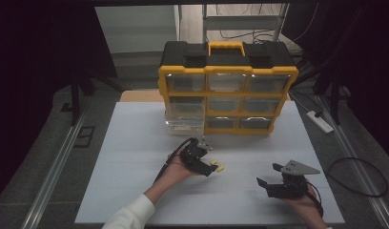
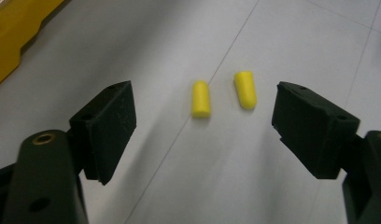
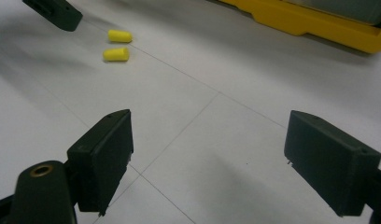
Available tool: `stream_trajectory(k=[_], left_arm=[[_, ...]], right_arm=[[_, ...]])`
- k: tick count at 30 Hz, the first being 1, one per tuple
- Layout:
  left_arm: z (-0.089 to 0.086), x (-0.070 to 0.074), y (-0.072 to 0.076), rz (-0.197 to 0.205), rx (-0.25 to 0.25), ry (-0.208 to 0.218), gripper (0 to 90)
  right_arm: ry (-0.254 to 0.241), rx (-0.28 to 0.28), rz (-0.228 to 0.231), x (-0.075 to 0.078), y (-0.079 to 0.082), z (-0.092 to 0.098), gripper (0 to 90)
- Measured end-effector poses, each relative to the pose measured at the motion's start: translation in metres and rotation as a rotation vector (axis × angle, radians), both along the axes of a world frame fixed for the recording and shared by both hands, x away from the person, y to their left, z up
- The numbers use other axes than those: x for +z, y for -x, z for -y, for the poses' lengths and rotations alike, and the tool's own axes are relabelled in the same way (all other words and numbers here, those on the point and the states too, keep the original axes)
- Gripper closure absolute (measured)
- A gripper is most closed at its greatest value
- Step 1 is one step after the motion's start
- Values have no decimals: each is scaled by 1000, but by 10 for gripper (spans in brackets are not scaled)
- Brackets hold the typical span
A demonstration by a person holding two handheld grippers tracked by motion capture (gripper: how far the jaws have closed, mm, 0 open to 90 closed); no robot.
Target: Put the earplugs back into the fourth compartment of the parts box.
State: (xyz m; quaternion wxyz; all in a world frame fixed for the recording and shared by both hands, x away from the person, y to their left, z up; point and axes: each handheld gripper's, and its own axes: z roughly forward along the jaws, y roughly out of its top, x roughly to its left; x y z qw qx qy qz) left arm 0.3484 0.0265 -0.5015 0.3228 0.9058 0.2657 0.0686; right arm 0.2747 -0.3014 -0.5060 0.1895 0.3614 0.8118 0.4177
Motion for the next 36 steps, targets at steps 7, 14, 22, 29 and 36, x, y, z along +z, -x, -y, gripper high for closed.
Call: stream_trajectory(k=[7, 14, 22, 29, 36], left_arm=[[6, -3, -8, 0, 8, -11, 263], [12, -9, -15, -13, 8, -41, 297], [13, -13, -19, -24, -5, -68, 348], [18, -17, -17, -19, -44, -96, 501], [20, -17, -14, -32, -64, -77, 703]], right_arm=[[3, 2, 0, 0, 0, 0, 164], [11, 3, -1, 0, 0, 0, 164], [16, 5, -1, 0, 1, -1, 164], [9, 9, 18, 1, 2, -1, 169], [12, 9, 15, 1, 2, -1, 170]])
